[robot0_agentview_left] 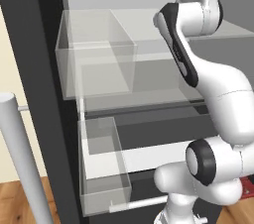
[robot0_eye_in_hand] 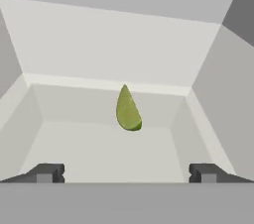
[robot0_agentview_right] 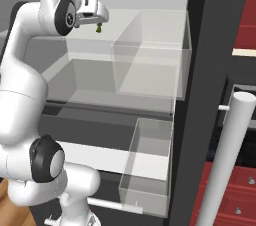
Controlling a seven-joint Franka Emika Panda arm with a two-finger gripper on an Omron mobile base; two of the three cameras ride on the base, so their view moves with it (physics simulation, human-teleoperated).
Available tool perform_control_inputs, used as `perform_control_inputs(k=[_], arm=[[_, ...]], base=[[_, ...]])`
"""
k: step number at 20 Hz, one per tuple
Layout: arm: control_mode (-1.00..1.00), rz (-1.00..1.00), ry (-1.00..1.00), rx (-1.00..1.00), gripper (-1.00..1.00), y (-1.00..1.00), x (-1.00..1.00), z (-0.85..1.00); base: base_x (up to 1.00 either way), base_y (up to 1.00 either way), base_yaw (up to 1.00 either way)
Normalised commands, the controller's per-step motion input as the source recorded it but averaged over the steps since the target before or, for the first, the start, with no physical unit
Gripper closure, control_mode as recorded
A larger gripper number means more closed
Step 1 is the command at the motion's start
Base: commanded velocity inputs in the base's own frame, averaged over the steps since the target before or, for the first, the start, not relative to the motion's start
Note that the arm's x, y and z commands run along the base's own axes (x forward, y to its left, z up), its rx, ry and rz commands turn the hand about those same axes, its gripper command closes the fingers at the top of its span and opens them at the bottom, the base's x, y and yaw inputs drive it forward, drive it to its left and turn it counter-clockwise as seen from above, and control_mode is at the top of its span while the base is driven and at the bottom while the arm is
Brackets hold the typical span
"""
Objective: There is a bowl on the dining counter. Grab a lemon wedge from the fridge and place it in the bowl. Then get the liquor bottle and glass cup from the cabinet and place them next to the bowl.
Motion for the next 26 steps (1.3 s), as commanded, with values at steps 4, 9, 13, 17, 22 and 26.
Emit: perform_control_inputs(k=[4, 9, 13, 17, 22, 26], arm=[[-1.0, 0.0, 0.0, 0.0, -1.0, 0.0, 0.65, -0.2], [-1.0, 0.0, -0.03, 0.0, -1.0, 0.0, 0.54, -0.24], [-1.0, 0.0, -0.04, 0.0, -1.0, 0.0, 0.55, -0.19], [-1.0, 0.0, 0.0, 0.0, -1.0, 0.0, 0.28, -0.04], [-1.0, 0.0, -0.01, 0.0, -1.0, 0.0, 0.0, 0.0], [-1.0, 0.0, -0.03, 0.0, -1.0, 0.0, -0.09, 0.0]], base=[[0.0, 0.0, 0.0], [0.0, 0.0, 0.0], [0.0, 0.0, 0.0], [0.0, 0.0, 0.0], [0.0, 0.0, 0.0], [0.0, 0.0, 0.0]])
